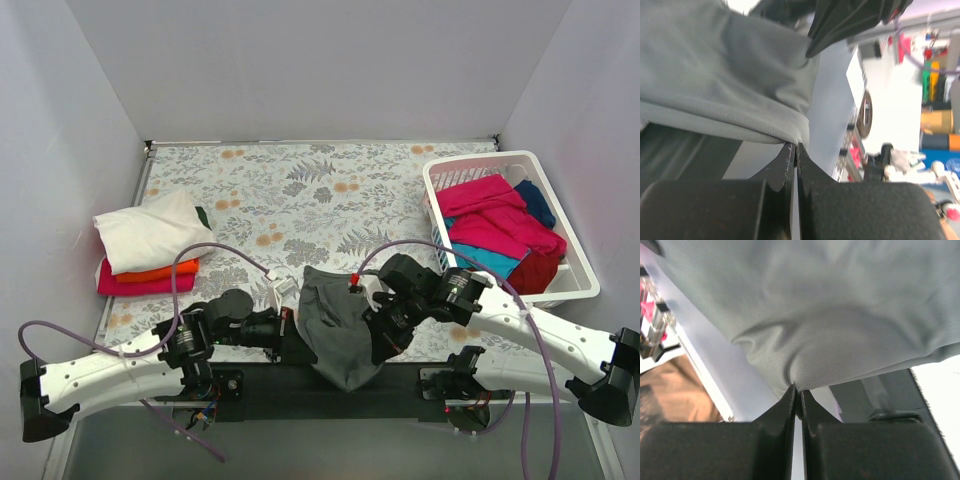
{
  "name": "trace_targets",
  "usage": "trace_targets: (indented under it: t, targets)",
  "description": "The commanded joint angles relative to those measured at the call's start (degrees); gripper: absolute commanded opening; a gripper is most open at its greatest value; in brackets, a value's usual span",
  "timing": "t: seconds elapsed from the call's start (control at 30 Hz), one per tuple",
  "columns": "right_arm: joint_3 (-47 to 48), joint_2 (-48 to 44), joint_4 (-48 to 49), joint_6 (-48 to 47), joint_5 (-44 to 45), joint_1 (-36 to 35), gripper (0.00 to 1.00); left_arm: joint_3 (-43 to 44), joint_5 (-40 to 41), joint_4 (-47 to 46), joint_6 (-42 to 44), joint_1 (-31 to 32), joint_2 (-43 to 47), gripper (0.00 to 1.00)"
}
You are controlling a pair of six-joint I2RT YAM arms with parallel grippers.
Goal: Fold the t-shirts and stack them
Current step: Fold the tshirt
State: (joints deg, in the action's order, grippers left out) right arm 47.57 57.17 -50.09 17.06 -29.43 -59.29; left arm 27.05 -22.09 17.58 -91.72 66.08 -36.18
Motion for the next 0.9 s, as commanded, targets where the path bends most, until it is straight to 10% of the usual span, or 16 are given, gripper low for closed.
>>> trace_targets:
  t: [0.0,0.43,0.87]
  targets:
    - [5.9,-1.1,-5.0,-1.3,6.4,-0.1,0.01,3.4,8.3,2.2,0.8,0.2,2.8,0.00]
    - [16.3,3.9,-8.8,-2.4,34.8,1.8,0.01,2.2,36.5,-5.5,8.1,0.3,2.6,0.00]
    - [16.0,5.7,-1.5,-1.7,47.2,2.9,0.01,-0.5,47.9,-16.3,13.1,-0.1,-3.6,0.00]
